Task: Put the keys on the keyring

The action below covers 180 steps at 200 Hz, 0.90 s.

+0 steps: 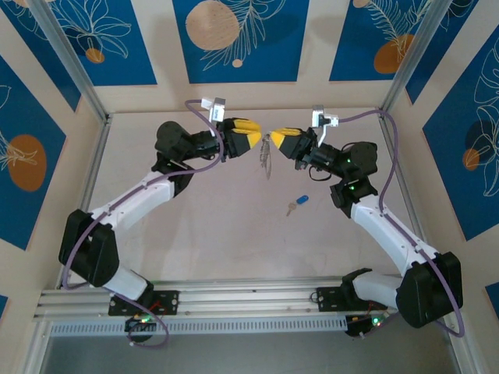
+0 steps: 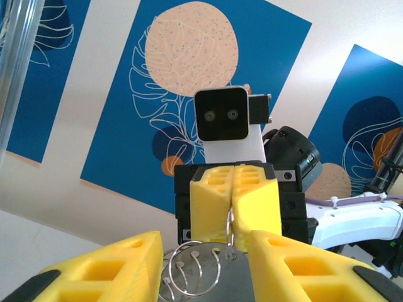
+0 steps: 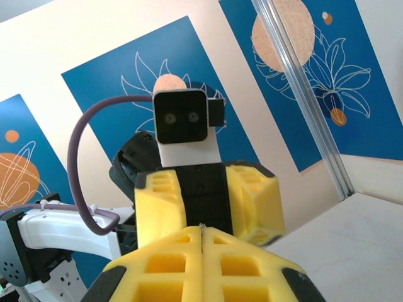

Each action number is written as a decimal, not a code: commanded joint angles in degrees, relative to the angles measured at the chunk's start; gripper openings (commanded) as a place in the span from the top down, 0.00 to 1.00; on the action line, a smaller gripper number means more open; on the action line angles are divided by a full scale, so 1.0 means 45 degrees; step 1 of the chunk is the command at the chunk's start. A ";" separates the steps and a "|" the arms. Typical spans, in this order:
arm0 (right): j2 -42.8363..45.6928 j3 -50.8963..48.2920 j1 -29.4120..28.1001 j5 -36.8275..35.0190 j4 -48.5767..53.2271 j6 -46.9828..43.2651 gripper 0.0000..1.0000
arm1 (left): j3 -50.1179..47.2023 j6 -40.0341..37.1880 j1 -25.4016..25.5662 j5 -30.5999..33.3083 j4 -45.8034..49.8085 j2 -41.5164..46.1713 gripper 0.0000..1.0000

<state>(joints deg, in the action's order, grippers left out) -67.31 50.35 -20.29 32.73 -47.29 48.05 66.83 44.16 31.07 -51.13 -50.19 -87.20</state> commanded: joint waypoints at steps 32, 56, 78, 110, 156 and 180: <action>-0.0062 0.0568 -0.0150 -0.0345 -0.0669 0.0010 1.00 | 0.0551 0.0597 0.0282 -0.0780 -0.1014 -0.0192 0.61; -0.0157 0.0589 -0.0170 -0.0304 -0.0701 0.0035 1.00 | 0.0676 0.0548 0.0388 -0.0897 -0.0964 -0.0266 0.62; -0.0177 0.0589 -0.0192 -0.0337 -0.0702 0.0030 1.00 | 0.0782 0.0456 0.0478 -0.0970 -0.0862 -0.0309 0.67; -0.0155 0.0570 -0.0196 -0.0332 -0.0669 0.0015 1.00 | 0.0945 0.0391 0.0606 -0.1188 -0.0795 -0.0427 0.82; -0.0179 0.0569 -0.0200 -0.0343 -0.0532 -0.0052 1.00 | 0.1068 0.0106 0.0736 -0.1255 -0.0588 -0.0486 1.00; 0.0022 0.0628 0.0009 -0.0494 0.0480 -0.0306 0.86 | 0.1072 -0.0575 0.0727 -0.1176 0.0072 -0.0329 1.00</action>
<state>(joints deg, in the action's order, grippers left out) -68.10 51.07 -20.78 32.69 -48.51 48.01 69.41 45.63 33.19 -54.65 -51.29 -89.06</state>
